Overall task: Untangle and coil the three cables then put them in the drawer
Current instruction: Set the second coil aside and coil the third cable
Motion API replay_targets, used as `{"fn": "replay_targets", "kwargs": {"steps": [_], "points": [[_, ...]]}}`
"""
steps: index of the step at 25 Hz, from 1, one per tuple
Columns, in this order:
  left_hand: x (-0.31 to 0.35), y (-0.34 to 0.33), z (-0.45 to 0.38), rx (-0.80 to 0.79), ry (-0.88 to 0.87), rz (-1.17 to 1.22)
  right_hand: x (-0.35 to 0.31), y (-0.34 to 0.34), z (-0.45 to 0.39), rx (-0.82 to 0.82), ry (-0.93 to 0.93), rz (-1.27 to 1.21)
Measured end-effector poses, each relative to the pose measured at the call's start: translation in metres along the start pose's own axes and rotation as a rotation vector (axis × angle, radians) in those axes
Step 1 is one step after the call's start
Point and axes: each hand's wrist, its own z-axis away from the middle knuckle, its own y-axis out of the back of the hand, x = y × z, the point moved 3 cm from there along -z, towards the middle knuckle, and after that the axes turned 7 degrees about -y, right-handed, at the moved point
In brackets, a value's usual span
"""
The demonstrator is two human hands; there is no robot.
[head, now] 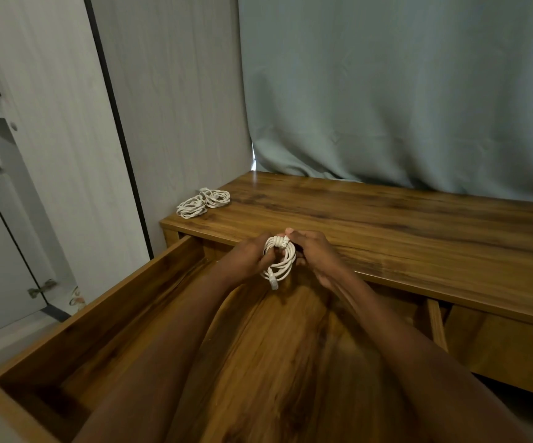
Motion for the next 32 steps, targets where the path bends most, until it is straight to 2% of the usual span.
{"fn": "replay_targets", "kwargs": {"steps": [7, 11, 16, 18, 23, 25, 29, 32], "points": [[0.007, -0.001, -0.002, 0.143, 0.051, 0.159, 0.002, 0.008, -0.001, 0.176, 0.279, 0.279], [0.006, 0.005, 0.001, 0.235, 0.025, 0.139, 0.003, 0.008, 0.000, 0.071, 0.285, 0.211], [-0.001, 0.008, 0.003, 0.297, 0.104, 0.189, 0.007, 0.004, -0.004, -0.029, 0.205, 0.158], [-0.005, 0.006, 0.003, 0.289, 0.125, 0.197, 0.010, 0.001, -0.002, -0.019, 0.225, 0.264], [-0.017, 0.004, 0.006, 0.189, 0.140, 0.278, 0.020, 0.000, -0.005, 0.123, 0.406, 0.782], [-0.019, 0.004, 0.007, 0.156, 0.136, 0.312, 0.021, -0.002, -0.005, 0.177, 0.432, 0.891], [-0.017, 0.019, 0.004, 0.141, 0.215, 0.399, 0.012, -0.009, -0.012, 0.186, 0.454, 0.886], [-0.032, 0.038, 0.003, 0.328, 0.384, 0.429, 0.006, -0.008, -0.026, 0.217, 0.375, 0.794]]}}
